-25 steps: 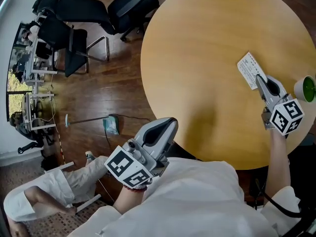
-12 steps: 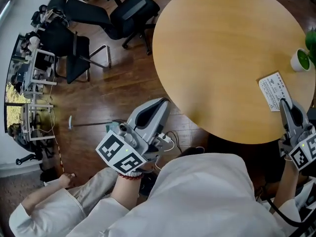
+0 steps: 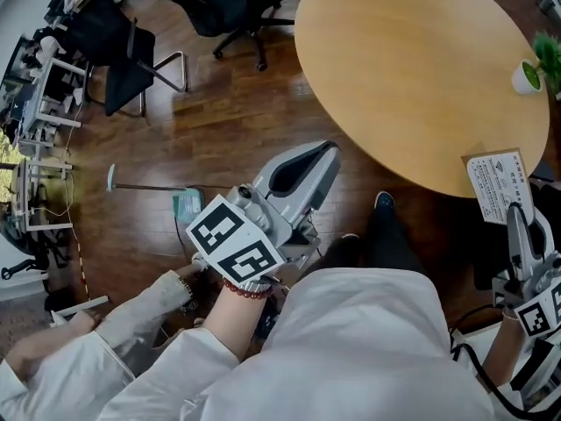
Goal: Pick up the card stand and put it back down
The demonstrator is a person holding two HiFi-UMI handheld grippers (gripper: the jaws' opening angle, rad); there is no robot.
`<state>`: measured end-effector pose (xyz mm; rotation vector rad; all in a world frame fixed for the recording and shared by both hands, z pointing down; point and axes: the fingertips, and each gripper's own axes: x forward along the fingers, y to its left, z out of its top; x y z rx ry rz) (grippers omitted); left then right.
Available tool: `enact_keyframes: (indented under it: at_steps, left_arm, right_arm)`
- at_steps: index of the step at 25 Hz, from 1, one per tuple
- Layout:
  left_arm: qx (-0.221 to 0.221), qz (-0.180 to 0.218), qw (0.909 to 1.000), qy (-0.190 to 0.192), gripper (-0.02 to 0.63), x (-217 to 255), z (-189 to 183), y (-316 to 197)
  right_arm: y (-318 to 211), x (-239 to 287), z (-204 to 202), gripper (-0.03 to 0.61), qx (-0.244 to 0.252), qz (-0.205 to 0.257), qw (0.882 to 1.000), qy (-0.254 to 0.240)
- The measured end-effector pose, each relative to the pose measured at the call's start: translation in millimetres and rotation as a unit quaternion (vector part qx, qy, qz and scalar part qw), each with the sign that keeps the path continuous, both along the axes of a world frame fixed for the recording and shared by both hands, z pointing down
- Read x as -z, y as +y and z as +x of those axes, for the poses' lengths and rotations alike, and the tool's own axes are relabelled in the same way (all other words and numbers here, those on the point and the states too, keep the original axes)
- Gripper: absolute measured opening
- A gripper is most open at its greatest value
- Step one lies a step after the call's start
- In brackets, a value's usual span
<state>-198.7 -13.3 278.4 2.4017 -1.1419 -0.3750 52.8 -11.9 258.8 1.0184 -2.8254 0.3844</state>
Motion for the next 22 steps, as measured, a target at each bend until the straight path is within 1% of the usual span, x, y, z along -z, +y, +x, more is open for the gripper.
enact_keyframes:
  at_steps: [2, 4, 6, 8, 11, 15, 17, 19, 22]
  left_arm:
    - [-0.009, 0.009, 0.9999, 0.002, 0.0, 1, 0, 19]
    - [-0.023, 0.009, 0.9996, -0.01, 0.0, -2, 5, 40]
    - [-0.031, 0.007, 0.9992, -0.023, 0.0, -5, 15, 59]
    - [-0.038, 0.012, 0.9986, -0.036, 0.0, -6, 32, 83]
    - [-0.064, 0.035, 0.9952, -0.066, 0.0, -1, 71, 106]
    - [-0.107, 0.062, 0.9886, -0.087, 0.0, 23, 131, 114]
    - [-0.13, 0.076, 0.983, -0.105, 0.0, 29, 154, 114]
    - [-0.148, 0.088, 0.9776, -0.121, 0.0, 32, 171, 115]
    - [-0.163, 0.1, 0.9733, -0.127, 0.0, 35, 182, 116]
  right_arm:
    - [20, 5, -2, 0.02, -0.002, 0.011, 1.0, 0.001]
    - [39, 15, -4, 0.02, -0.002, 0.023, 1.0, -0.014]
    - [60, 20, -5, 0.02, 0.0, 0.025, 0.999, -0.029]
    - [89, 13, 0, 0.02, 0.0, 0.016, 0.999, -0.039]
    - [119, 3, 9, 0.02, 0.003, 0.014, 0.999, -0.047]
    - [129, 15, 11, 0.02, 0.03, 0.03, 0.998, -0.037]
    - [130, 18, 12, 0.02, 0.036, 0.032, 0.998, -0.045]
    - [130, 14, 14, 0.02, 0.036, 0.025, 0.997, -0.056]
    - [127, 10, 16, 0.02, 0.036, 0.02, 0.997, -0.062]
